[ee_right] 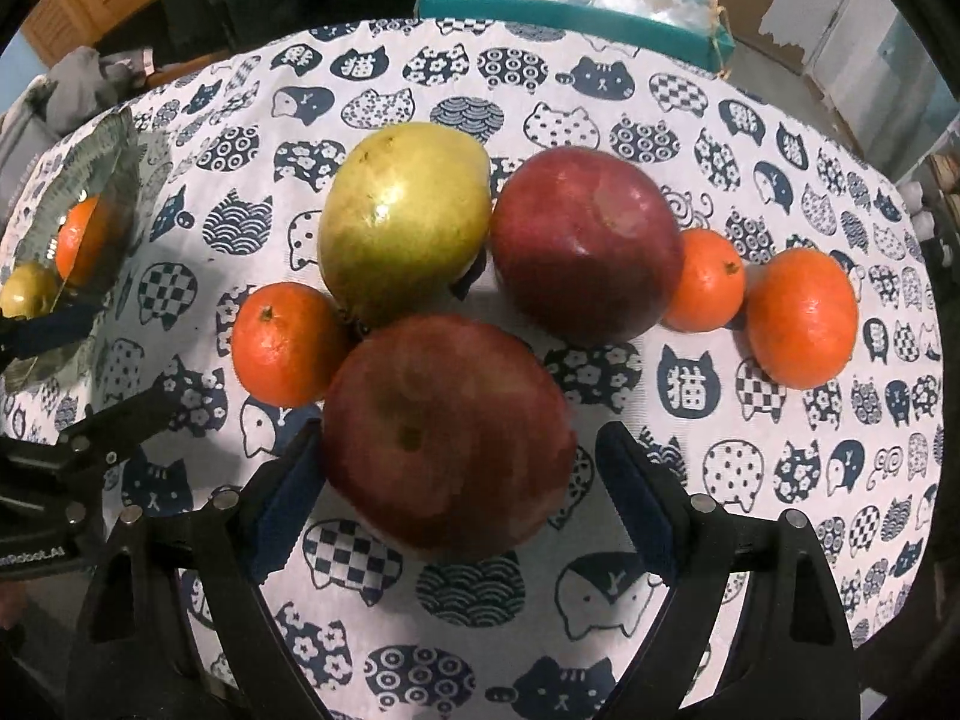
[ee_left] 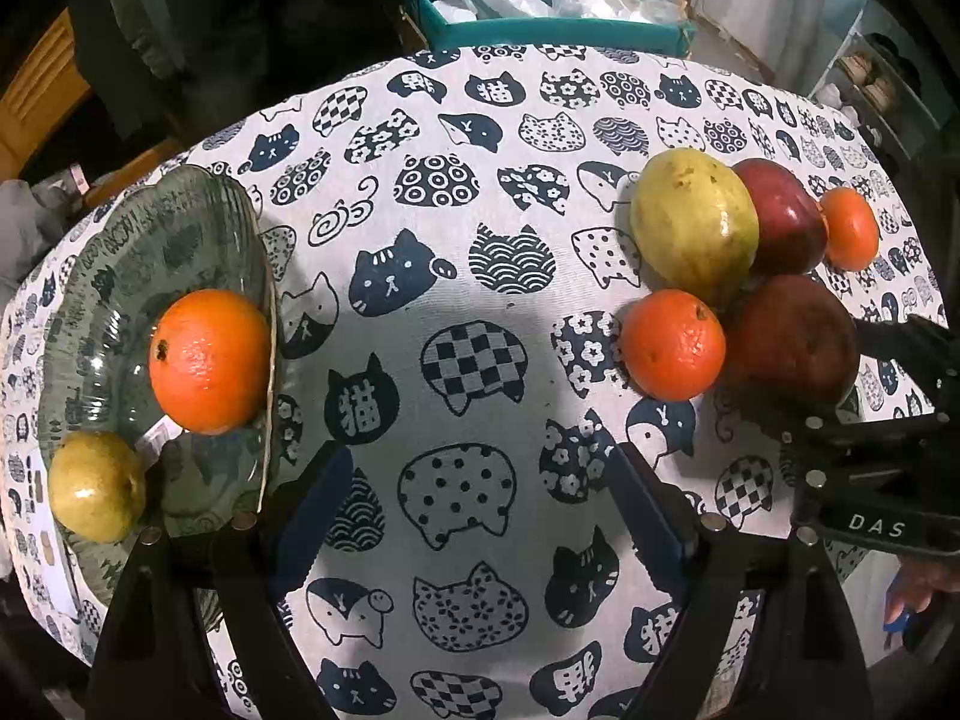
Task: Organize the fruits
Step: 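Lower the right gripper onto the large red apple and close it, then close the left gripper on an orange while the right gripper lifts the red apple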
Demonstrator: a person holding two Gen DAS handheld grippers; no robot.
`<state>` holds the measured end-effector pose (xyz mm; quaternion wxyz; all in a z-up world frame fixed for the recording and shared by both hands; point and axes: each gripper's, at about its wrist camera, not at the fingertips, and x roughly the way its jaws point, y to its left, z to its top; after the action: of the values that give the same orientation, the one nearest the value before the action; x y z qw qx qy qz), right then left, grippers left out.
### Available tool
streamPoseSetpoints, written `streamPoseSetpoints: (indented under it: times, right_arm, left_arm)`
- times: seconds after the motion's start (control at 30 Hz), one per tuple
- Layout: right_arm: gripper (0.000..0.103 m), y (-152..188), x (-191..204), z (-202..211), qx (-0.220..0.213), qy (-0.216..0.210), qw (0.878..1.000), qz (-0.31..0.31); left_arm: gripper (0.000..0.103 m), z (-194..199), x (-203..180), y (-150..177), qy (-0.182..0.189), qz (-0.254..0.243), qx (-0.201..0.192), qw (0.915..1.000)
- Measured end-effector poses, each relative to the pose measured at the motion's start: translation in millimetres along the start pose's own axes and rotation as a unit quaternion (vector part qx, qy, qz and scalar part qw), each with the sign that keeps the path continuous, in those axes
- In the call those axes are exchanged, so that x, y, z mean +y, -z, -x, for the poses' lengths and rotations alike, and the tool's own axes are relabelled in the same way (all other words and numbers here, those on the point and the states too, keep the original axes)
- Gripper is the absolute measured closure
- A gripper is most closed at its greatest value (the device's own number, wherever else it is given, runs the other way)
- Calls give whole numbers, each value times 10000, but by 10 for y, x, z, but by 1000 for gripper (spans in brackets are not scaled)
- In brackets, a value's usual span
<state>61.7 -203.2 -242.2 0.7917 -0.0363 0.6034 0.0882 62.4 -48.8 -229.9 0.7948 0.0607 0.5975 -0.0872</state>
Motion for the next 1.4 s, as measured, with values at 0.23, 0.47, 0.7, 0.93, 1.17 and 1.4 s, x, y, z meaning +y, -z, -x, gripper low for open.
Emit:
streamPoseSetpoints:
  times: [0.23,0.47,0.7,0.93,1.17,1.4]
  right_arm:
    - [26,-6,-65,10,-23,-168,9998,-88]
    - [26,73,-402,173,-181,-205,9988,-415]
    - [26,104,-615,304,-370,-56,9977,-560]
    - [26,112,-703,346,-458,-34,9975,-538]
    - [26,92,-668,359,-539,-31,9976,-435]
    - [26,91,-673,369,-555,22,9976,-404]
  left_arm:
    - [15,-13,-127,-110,173,-35,-12,9998]
    - [15,-27,-364,-208,276,-234,-65,9993]
    - [15,-105,-551,-309,273,-380,-66,9989]
    - [16,-231,-646,-330,353,-443,54,9984]
    - [31,-302,-732,-332,372,-485,100,9981]
    - [57,-317,-785,-364,571,-428,89,9974]
